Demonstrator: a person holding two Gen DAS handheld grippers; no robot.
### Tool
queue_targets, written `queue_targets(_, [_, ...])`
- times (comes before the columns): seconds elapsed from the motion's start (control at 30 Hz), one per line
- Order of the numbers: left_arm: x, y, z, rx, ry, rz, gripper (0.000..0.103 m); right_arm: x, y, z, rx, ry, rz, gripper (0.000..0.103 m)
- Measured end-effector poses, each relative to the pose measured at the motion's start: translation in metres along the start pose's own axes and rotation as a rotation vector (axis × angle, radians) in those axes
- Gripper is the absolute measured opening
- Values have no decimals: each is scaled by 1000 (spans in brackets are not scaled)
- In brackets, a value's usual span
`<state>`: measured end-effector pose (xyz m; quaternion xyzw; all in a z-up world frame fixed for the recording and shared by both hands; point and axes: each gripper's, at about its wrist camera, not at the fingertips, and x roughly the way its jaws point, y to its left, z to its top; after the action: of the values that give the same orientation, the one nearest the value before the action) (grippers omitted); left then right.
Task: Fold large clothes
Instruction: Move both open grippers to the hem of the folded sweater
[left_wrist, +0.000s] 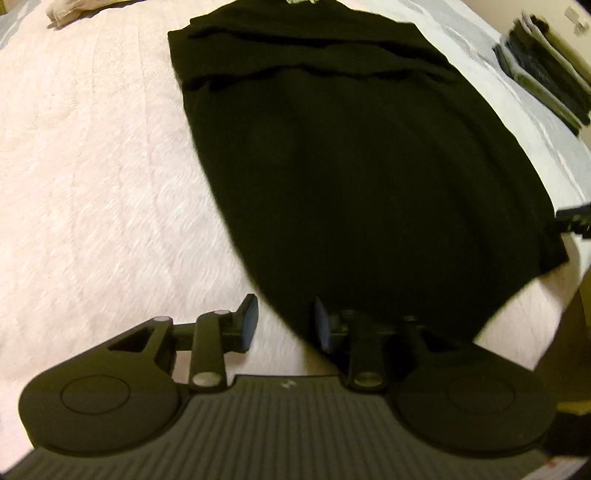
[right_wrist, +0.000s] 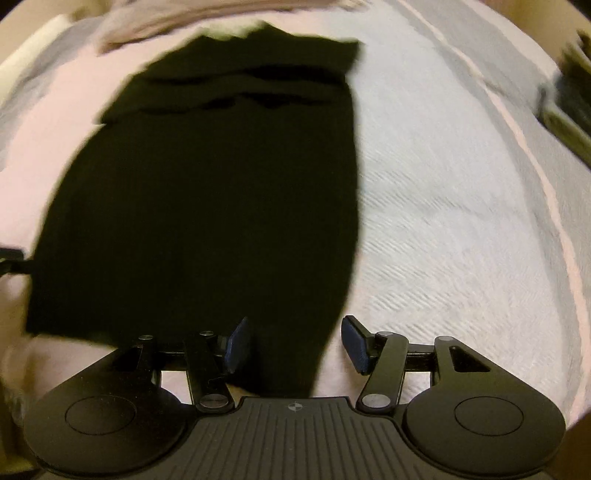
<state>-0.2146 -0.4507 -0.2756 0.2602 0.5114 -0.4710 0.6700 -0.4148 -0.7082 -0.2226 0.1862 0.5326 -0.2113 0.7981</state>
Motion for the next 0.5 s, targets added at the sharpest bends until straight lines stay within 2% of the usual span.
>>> queue_targets(0.07, [-13, -6, -7, 58, -2, 11, 28, -8, 13, 0, -102, -20, 44, 53])
queue_targets(0.13, [-26, -18, -15, 139, -23, 30, 29, -11, 30, -4, -261, -27, 78, 53])
queue_targets(0.2, [-38, -32, -24, 223, -53, 16, 29, -9, 45, -13, -434, -23, 102, 53])
queue_targets(0.3, [-46, -62, -44, 430, -90, -16, 34, -4, 55, -31, -611, -17, 123, 53])
queue_targets(0.37, [-42, -83, -61, 586, -89, -6, 38, -1, 56, -38, -674, -18, 130, 53])
queue_targets(0.5, [-20, -103, -85, 807, -74, 54, 39, 3, 51, -51, -738, -21, 129, 53])
